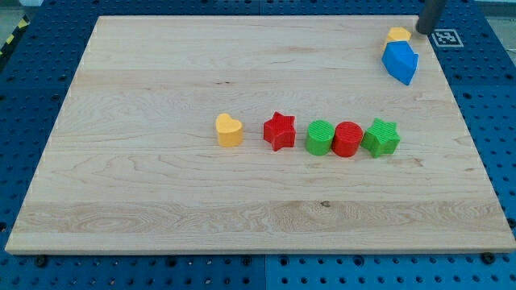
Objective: Move the yellow hexagon away from the blue cube
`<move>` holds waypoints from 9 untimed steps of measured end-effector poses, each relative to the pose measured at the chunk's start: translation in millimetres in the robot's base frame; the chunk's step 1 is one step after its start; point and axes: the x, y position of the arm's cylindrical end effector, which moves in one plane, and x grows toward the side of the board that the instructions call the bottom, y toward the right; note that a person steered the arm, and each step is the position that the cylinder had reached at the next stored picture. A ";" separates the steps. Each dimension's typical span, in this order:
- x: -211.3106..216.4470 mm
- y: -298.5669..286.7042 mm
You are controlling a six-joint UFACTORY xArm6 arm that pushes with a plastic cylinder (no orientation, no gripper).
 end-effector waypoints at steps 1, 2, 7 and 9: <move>12.0 -7.7; 33.7 -29.0; 21.3 -129.7; 61.7 -165.5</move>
